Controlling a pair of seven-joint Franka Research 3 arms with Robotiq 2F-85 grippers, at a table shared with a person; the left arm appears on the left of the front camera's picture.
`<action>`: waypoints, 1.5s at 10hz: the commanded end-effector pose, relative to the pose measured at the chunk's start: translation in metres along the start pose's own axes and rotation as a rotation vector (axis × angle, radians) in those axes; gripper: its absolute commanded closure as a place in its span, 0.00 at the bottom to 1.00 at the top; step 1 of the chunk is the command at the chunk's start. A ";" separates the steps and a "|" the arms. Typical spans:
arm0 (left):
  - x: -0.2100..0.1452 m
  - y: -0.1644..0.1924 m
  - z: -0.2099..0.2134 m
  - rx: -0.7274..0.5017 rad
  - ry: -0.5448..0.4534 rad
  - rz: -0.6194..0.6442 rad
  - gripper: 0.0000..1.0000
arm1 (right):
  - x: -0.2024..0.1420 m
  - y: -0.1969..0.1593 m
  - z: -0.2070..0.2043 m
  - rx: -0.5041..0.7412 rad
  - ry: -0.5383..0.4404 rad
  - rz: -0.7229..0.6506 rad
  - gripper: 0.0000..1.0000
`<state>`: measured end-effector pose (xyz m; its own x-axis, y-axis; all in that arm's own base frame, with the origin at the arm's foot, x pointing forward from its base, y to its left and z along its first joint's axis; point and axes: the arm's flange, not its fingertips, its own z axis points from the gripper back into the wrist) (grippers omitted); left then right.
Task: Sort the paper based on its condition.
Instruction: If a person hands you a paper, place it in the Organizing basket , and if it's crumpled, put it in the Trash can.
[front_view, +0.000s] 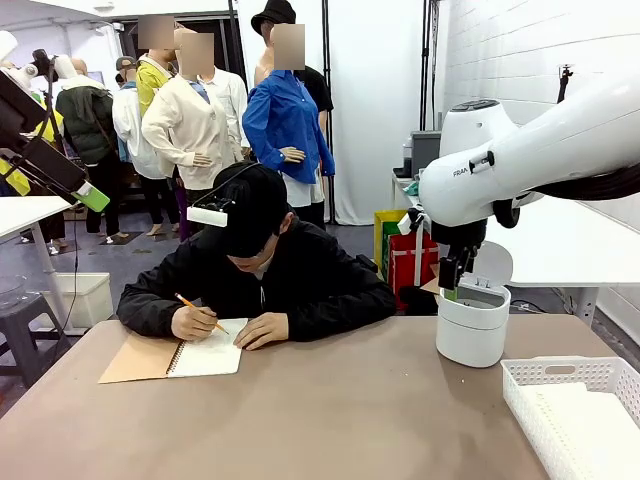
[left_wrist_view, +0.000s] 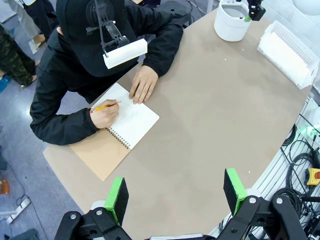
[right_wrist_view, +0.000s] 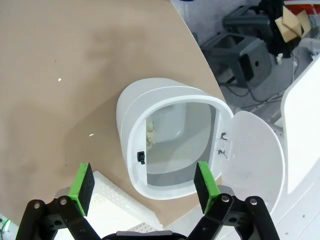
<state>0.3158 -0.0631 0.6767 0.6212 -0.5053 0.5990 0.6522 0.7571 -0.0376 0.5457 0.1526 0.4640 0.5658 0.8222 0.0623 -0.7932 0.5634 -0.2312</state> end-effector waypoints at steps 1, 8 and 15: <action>0.000 0.000 0.000 0.002 -0.005 0.000 0.00 | 0.004 -0.004 -0.001 -0.020 0.012 -0.010 0.00; 0.000 0.000 0.000 0.002 -0.005 0.000 0.00 | -0.005 0.020 0.018 0.039 -0.013 0.043 0.00; 0.000 0.000 0.000 0.002 -0.005 0.000 0.00 | 0.022 0.098 0.067 0.281 -0.248 0.273 0.00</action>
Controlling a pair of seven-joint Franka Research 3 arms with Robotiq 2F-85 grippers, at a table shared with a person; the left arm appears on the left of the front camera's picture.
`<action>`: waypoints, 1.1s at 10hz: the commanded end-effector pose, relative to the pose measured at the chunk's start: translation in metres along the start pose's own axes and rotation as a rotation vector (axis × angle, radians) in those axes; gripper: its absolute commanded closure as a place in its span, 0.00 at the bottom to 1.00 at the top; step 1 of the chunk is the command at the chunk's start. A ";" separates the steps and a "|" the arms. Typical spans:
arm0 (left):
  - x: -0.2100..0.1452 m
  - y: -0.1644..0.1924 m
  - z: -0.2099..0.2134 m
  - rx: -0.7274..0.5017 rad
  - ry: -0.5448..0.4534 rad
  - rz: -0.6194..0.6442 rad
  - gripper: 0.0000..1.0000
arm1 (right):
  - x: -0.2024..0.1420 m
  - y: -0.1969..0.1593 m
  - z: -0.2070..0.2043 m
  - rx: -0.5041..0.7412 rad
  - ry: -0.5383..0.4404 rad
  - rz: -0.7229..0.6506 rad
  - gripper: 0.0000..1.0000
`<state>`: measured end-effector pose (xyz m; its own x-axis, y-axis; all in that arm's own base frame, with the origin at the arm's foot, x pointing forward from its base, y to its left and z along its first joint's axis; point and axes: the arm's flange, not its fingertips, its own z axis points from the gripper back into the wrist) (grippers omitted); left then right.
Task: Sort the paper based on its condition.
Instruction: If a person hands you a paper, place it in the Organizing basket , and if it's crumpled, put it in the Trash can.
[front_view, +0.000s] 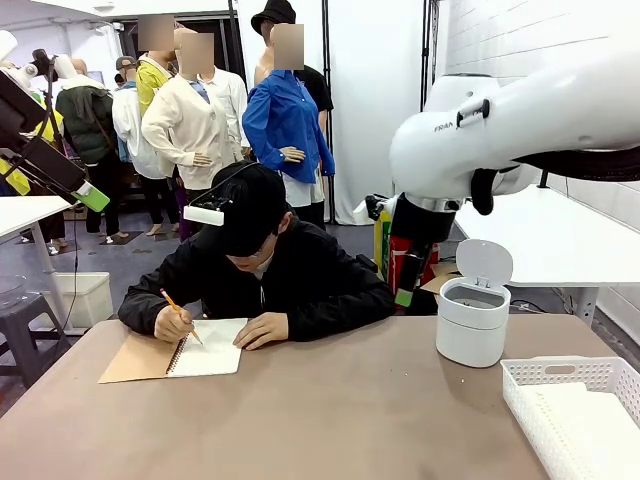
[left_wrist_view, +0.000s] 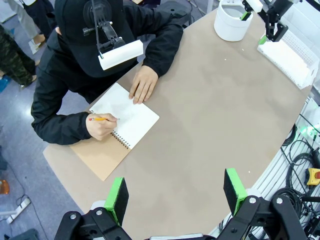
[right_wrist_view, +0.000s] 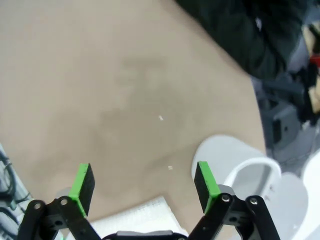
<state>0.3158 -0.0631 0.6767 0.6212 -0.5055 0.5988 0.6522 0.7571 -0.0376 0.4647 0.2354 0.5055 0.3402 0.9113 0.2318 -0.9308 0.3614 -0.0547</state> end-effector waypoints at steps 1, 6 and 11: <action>0.000 0.000 0.000 0.002 -0.005 0.000 0.00 | 0.009 -0.001 0.013 0.092 -0.090 0.037 0.00; 0.000 0.000 0.000 0.002 -0.005 0.000 0.00 | 0.064 0.012 0.060 0.019 -0.306 -0.075 0.00; 0.000 0.000 0.000 0.002 -0.005 0.000 0.00 | 0.060 0.009 0.121 0.056 -0.335 -0.167 0.00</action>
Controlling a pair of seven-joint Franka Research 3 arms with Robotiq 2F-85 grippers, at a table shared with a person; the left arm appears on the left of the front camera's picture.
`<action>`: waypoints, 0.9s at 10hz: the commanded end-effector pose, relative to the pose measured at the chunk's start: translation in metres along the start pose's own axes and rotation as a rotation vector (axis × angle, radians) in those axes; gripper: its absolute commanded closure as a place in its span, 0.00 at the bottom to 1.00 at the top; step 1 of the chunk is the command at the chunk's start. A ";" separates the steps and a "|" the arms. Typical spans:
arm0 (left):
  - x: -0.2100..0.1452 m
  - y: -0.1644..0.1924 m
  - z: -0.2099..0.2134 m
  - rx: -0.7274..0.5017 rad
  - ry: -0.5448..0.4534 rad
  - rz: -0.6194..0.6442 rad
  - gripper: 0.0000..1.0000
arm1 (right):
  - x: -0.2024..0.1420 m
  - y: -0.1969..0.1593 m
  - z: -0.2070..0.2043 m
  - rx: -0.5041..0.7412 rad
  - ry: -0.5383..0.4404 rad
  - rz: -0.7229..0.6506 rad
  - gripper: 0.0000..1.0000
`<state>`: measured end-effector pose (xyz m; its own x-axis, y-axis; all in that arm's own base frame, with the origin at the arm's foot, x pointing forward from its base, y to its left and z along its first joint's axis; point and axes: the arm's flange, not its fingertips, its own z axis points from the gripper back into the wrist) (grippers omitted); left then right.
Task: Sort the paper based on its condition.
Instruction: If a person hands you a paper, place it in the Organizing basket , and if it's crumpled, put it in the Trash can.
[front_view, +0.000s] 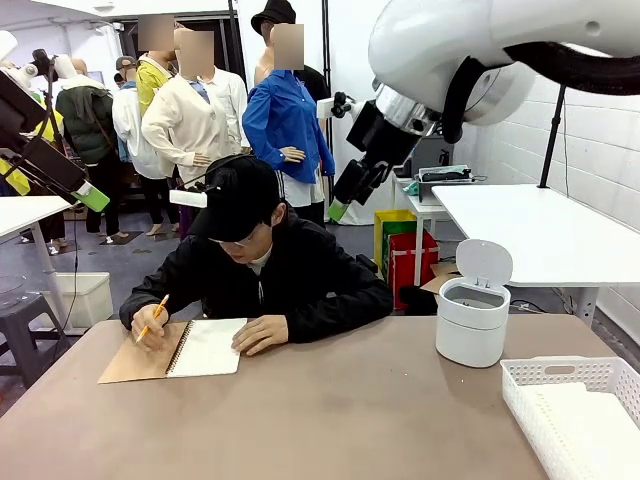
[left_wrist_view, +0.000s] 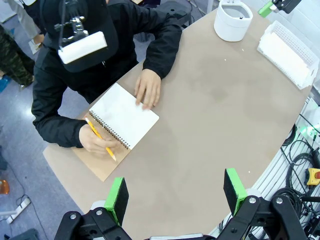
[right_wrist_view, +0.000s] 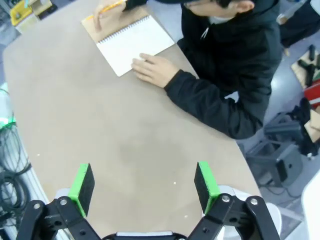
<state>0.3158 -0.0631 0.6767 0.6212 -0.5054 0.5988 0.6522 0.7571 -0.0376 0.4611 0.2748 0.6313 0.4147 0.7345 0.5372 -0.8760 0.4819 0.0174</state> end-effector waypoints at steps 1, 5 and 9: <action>0.000 0.000 0.000 0.002 -0.005 0.000 0.00 | -0.003 -0.002 0.015 0.050 -0.011 -0.026 0.00; 0.000 0.000 0.000 0.002 -0.005 0.000 0.00 | -0.002 0.001 0.052 0.037 -0.022 -0.042 0.00; 0.000 0.000 0.000 0.002 -0.005 0.000 0.00 | 0.007 0.004 0.060 0.033 -0.054 -0.030 0.00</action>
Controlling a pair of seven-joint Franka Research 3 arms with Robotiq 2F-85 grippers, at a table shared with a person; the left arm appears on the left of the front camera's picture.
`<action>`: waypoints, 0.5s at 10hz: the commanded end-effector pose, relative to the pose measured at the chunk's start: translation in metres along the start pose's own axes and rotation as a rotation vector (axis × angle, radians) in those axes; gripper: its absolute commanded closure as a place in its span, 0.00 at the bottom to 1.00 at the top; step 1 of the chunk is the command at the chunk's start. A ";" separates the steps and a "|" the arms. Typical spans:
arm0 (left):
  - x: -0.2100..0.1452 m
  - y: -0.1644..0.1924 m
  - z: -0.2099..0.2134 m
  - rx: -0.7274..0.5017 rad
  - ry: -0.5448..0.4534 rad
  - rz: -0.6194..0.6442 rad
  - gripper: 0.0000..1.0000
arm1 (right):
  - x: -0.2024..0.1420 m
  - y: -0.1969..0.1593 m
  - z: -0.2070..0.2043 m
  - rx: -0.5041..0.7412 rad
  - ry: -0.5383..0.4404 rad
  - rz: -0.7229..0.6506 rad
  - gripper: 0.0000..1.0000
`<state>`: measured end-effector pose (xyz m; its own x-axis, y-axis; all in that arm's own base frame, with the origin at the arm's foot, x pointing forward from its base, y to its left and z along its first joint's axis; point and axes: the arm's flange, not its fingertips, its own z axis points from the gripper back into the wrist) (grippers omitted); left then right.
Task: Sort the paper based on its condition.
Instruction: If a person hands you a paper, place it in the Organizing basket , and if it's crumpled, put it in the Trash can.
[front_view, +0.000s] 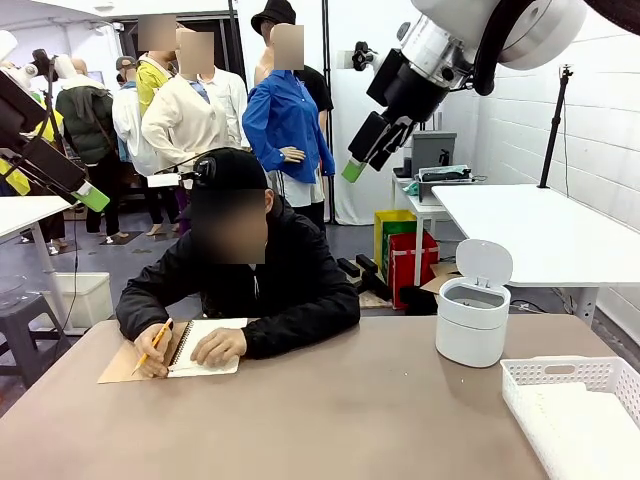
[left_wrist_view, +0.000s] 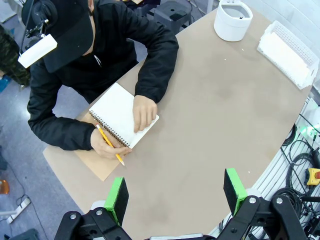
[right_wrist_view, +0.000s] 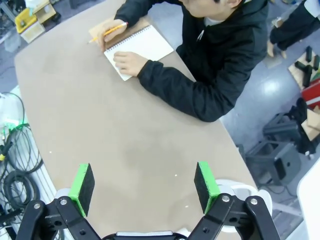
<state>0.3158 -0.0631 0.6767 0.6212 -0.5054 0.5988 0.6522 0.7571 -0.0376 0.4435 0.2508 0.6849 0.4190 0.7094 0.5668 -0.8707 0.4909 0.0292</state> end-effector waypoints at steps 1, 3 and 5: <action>0.000 0.000 0.000 0.002 -0.005 0.000 0.00 | 0.004 -0.007 -0.003 0.017 -0.036 -0.035 0.00; 0.000 0.000 0.000 0.002 -0.005 0.000 0.00 | 0.000 0.000 0.000 0.000 0.000 0.000 0.00; 0.000 0.000 0.000 0.002 -0.005 0.000 0.00 | 0.000 0.000 0.000 0.000 0.000 0.000 0.00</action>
<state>0.3158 -0.0631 0.6767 0.6212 -0.5055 0.5988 0.6522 0.7571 -0.0376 0.4447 0.2515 0.6854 0.4196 0.7070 0.5693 -0.8698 0.4926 0.0293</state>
